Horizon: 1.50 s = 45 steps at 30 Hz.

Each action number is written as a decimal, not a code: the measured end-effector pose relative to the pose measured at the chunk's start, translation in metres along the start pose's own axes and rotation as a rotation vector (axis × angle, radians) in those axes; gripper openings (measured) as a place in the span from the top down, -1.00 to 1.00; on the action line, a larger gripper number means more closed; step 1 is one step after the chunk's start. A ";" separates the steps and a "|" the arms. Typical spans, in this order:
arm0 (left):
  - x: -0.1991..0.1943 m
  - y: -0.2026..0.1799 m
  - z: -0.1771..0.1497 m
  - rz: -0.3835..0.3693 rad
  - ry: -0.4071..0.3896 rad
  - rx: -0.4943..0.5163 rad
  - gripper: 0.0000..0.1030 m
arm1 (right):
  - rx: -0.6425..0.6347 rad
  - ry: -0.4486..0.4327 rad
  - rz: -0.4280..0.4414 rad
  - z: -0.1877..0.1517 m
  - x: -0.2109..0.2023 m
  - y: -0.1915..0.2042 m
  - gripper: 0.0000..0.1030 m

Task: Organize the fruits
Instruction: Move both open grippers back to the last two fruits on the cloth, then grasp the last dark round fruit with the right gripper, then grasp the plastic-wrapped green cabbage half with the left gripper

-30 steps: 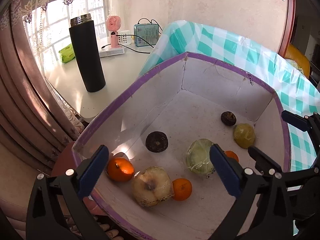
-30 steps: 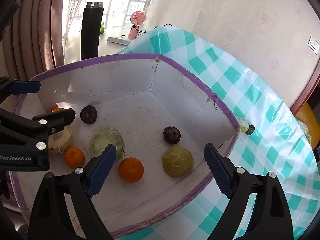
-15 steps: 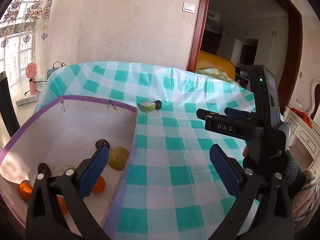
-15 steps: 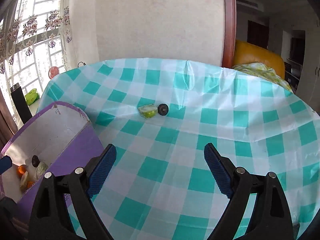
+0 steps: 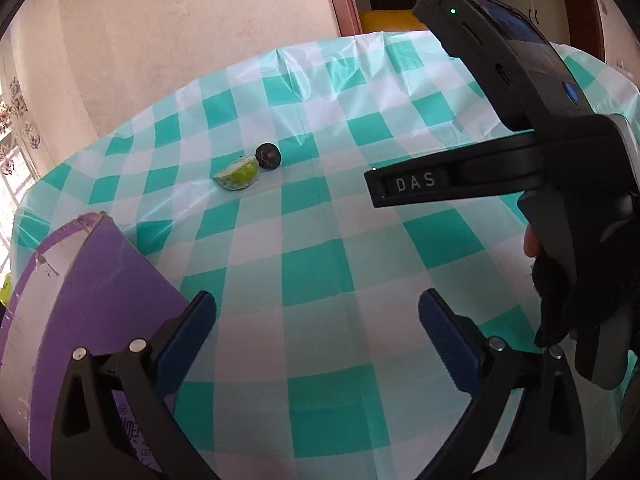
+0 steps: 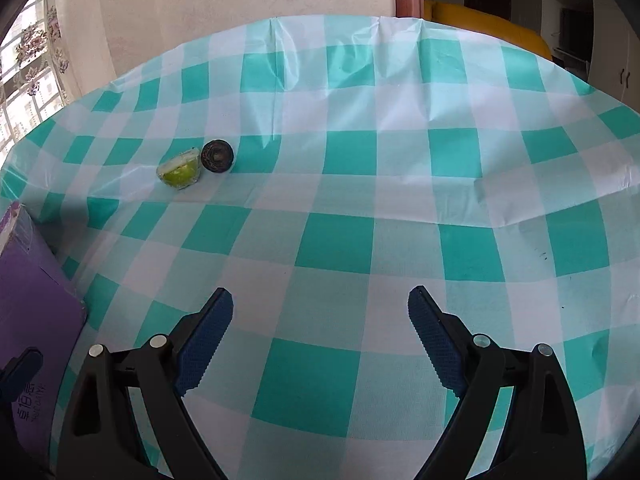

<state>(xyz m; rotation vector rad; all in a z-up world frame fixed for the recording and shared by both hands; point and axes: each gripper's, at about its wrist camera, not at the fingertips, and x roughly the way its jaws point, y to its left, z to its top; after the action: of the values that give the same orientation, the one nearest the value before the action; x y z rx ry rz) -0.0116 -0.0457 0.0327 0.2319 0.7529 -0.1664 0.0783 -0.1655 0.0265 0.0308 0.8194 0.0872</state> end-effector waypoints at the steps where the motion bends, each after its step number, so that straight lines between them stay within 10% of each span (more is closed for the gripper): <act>1: 0.015 0.011 0.006 -0.063 0.037 -0.066 -0.96 | -0.007 0.006 0.001 0.005 0.008 -0.001 -0.68; 6: 0.064 0.063 0.032 -0.253 0.023 -0.399 -0.96 | -0.100 0.040 0.047 0.031 0.050 0.016 -0.68; 13: 0.071 0.088 0.030 -0.431 -0.053 -0.499 -0.96 | -0.259 0.025 0.098 0.075 0.097 0.057 -0.61; 27: 0.075 0.089 0.028 -0.431 -0.046 -0.552 -0.96 | -0.351 0.073 0.143 0.118 0.152 0.106 -0.30; 34: 0.076 0.089 0.028 -0.416 -0.041 -0.562 -0.96 | -0.349 0.065 0.202 0.121 0.152 0.109 0.37; 45: 0.077 0.093 0.027 -0.396 -0.040 -0.582 -0.96 | -0.341 0.072 0.213 0.133 0.157 0.111 0.08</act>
<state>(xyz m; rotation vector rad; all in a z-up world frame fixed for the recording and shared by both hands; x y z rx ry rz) 0.0833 0.0317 0.0120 -0.4760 0.7708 -0.3169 0.2742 -0.0398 0.0098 -0.2078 0.8621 0.4300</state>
